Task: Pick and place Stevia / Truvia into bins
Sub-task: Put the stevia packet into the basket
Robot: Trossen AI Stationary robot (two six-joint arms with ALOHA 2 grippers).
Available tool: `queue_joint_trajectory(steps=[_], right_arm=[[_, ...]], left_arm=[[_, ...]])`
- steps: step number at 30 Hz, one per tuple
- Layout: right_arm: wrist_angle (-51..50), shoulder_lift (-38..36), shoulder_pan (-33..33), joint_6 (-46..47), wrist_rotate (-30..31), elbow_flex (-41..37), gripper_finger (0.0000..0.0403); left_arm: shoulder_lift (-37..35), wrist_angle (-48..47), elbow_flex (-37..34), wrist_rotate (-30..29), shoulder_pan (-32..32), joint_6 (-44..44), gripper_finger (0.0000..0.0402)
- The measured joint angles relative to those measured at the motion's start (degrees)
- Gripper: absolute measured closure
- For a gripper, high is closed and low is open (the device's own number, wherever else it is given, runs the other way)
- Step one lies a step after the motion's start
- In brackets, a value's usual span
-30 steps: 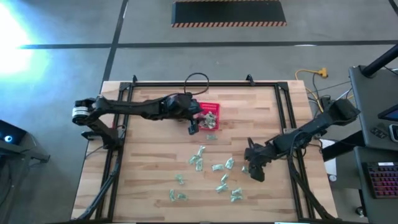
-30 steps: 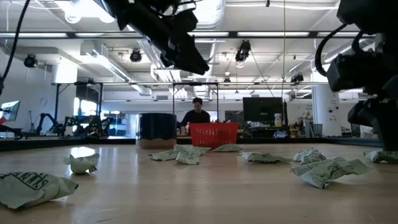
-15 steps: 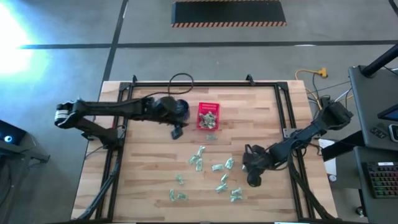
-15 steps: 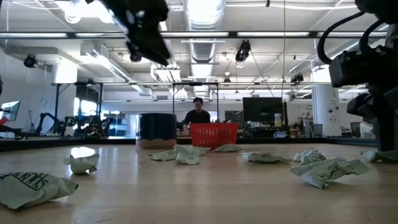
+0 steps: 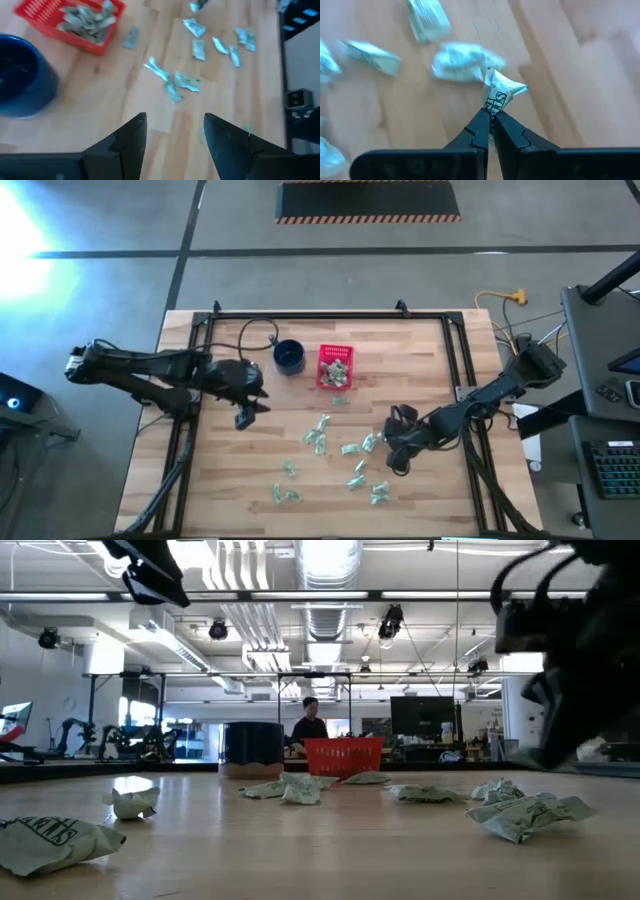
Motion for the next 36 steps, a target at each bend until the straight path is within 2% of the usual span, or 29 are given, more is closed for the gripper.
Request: queue_joint_trajectory(steps=[3,6,9,15,17,28,31,36], right_arm=[[0.07,-0.50,-1.80,-3.62,2.11,2.10,0.0391],[0.16,-1.10,-4.58,-8.15,6.93,4.78,0.0391],[0.25,-1.21,-8.38,-13.81,9.58,6.89,0.0392],[8.54,-1.28,-18.87,-25.79,9.76,9.92,0.0392],[10.10,-1.32,-22.35,-29.35,8.10,11.03,0.0391],[12.13,0.80,-38.09,-40.65,-4.38,15.85,0.0390],[12.09,3.15,-40.35,-41.19,-6.37,16.99,0.0390],[11.68,7.92,-42.74,-41.27,-10.14,18.25,0.0390]], left_arm=[[-1.04,1.25,-3.12,-0.06,-2.04,-3.98,0.0221],[-1.36,6.63,-7.66,-0.02,-3.21,-7.57,0.0221],[-0.41,16.34,-12.63,0.36,-3.85,-10.21,0.0221],[4.94,36.70,-20.86,1.68,-3.94,-10.35,0.0221],[7.95,42.98,-21.99,1.68,-3.94,-10.24,0.0221],[25.63,53.58,-19.41,2.86,-4.16,-6.98,0.0221],[28.12,56.82,-18.93,3.67,-4.16,-7.09,0.0221],[29.84,57.01,-18.22,3.78,-4.14,-7.15,0.0221]])
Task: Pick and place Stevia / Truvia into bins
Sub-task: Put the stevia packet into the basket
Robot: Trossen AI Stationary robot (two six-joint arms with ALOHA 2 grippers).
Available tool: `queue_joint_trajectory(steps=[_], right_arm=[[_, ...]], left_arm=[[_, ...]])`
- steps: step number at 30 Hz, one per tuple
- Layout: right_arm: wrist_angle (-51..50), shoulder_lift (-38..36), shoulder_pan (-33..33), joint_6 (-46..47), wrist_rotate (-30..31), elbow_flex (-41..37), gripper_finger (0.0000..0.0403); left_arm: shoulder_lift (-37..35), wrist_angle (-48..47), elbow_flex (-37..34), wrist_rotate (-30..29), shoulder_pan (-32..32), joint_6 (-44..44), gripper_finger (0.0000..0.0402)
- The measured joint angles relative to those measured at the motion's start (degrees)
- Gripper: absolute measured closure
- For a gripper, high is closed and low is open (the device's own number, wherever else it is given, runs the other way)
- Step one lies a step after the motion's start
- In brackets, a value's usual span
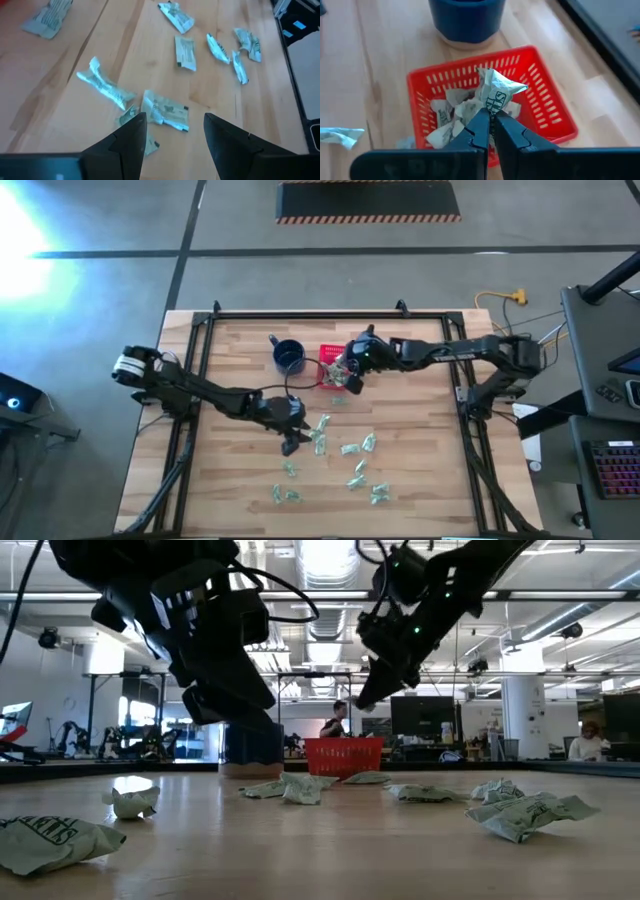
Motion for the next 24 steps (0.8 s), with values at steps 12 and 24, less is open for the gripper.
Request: queue_joint_trajectory(steps=[12,24], right_arm=[[-0.26,3.88,-0.89,-0.52,-1.35,2.69,0.0337],[-2.03,-1.59,-0.65,-2.67,-7.02,2.64,0.0252]], left_arm=[[0.05,-0.54,0.35,-0.28,0.04,0.02,0.0221],[-0.01,-3.13,0.33,-1.18,-0.02,5.55,0.0221]])
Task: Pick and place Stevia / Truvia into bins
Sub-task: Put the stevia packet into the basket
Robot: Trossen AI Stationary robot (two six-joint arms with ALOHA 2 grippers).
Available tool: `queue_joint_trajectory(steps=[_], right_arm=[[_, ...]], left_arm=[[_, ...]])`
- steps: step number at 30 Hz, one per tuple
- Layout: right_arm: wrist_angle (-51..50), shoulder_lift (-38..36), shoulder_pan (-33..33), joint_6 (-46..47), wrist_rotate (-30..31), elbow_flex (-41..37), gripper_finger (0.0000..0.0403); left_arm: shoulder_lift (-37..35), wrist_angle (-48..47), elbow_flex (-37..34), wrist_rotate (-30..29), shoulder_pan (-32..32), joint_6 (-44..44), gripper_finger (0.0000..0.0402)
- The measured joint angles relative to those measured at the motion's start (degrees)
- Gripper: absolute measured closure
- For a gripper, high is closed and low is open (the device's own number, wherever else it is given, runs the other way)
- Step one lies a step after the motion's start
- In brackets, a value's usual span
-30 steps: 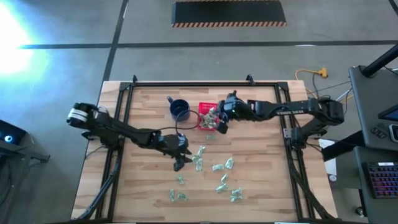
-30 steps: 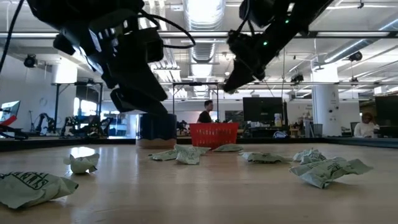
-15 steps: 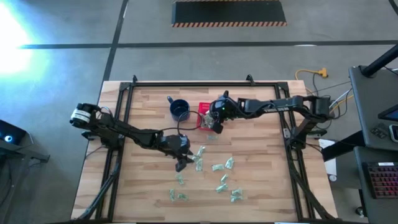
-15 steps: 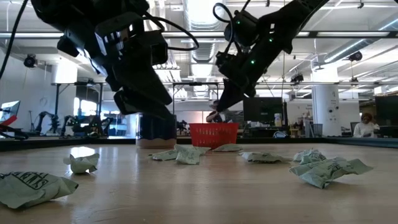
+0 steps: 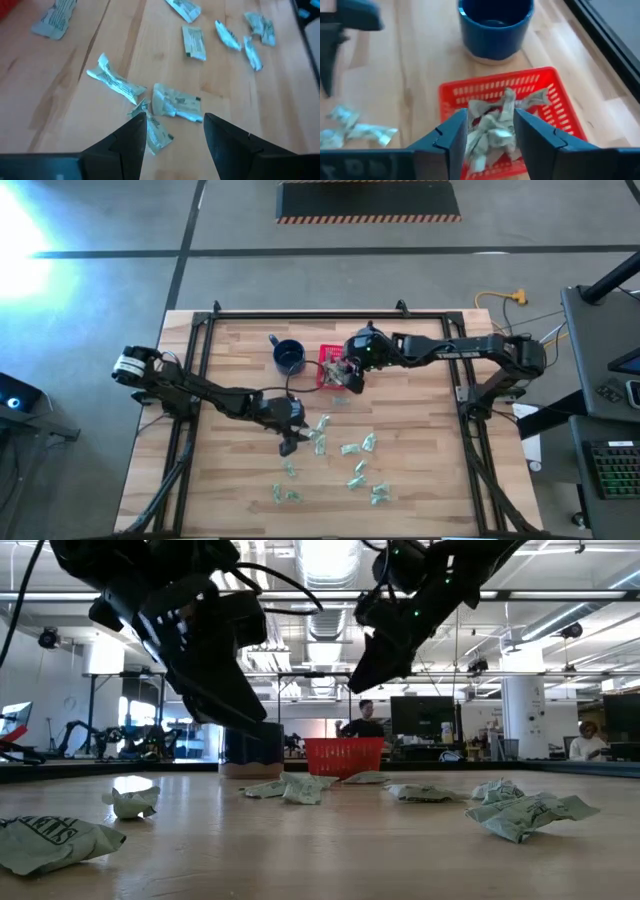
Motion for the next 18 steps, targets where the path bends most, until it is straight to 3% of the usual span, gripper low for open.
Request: queue_joint_trajectory(steps=[10,18], right_arm=[[-12.35,-9.80,2.92,-1.47,0.09,-1.43,0.0254],[-16.87,-18.99,5.88,-0.88,0.38,-3.96,0.0270]], left_arm=[[0.41,0.14,0.14,-3.94,0.07,13.18,0.0221],[6.56,0.60,1.39,-2.21,0.04,16.98,0.0221]])
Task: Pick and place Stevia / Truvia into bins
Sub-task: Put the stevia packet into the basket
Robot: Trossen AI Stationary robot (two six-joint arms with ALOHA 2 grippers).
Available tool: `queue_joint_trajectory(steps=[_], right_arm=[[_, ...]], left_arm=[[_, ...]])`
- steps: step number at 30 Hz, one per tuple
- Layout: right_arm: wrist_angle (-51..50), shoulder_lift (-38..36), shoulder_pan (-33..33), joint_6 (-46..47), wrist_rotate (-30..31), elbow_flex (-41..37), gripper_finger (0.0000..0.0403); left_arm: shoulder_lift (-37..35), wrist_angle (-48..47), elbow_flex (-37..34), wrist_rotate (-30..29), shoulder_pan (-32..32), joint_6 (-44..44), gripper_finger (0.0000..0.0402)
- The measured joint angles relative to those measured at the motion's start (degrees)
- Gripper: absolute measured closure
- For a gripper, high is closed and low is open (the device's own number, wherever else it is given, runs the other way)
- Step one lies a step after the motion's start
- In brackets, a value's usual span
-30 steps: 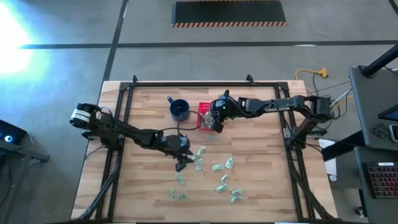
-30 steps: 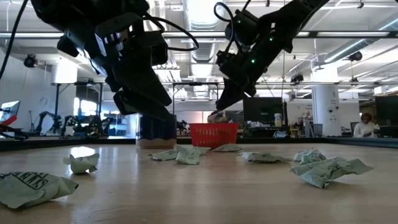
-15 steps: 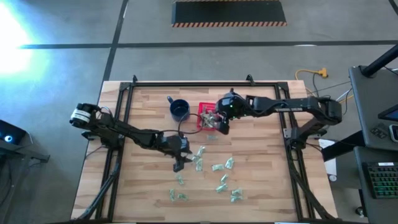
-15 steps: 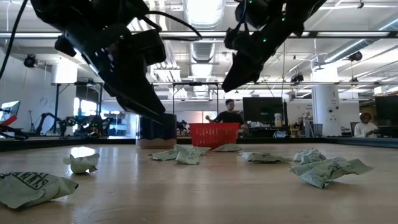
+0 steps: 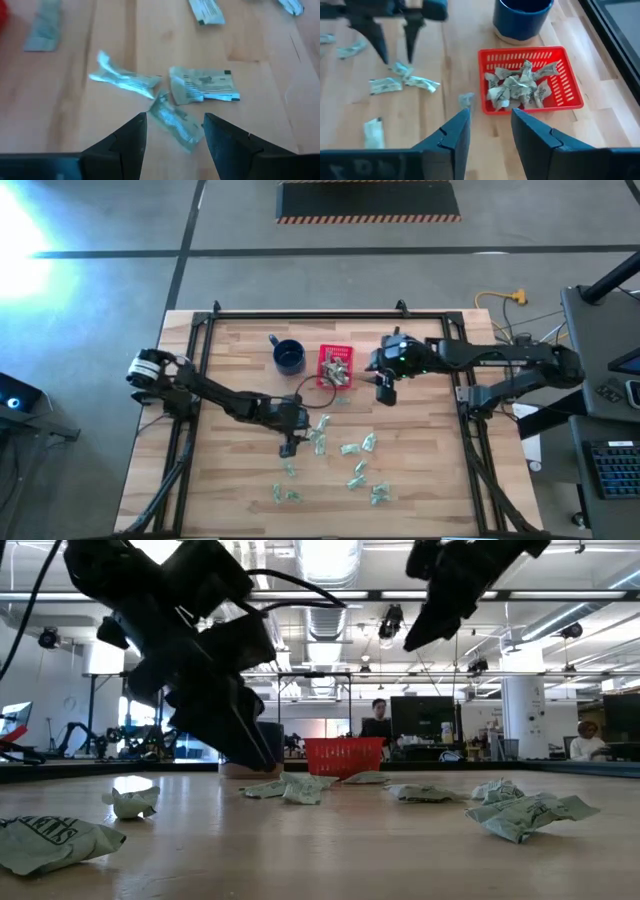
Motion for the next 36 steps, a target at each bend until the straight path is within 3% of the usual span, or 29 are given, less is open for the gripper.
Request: queue_joint_trajectory(steps=[11,15,21,29,36], right_arm=[[-11.74,-12.37,2.53,10.17,0.11,-2.05,0.0285],[-19.24,-16.35,6.16,15.89,0.10,-2.09,0.0288],[-26.68,-20.43,16.24,25.84,-0.37,-2.88,0.0295],[-20.72,-20.00,29.86,37.26,0.28,-8.42,0.0297],[-5.37,-15.79,34.37,39.70,2.85,-16.22,0.0307]], left_arm=[[7.73,-2.32,6.20,0.59,0.00,1.60,0.0236],[7.97,-6.01,7.93,0.08,0.09,1.60,0.0282],[6.45,-13.05,9.47,0.20,0.52,1.58,0.0384],[0.36,-21.02,11.94,-1.44,0.92,3.37,0.0398],[-5.44,-21.10,16.75,-10.75,2.27,12.06,0.0398]])
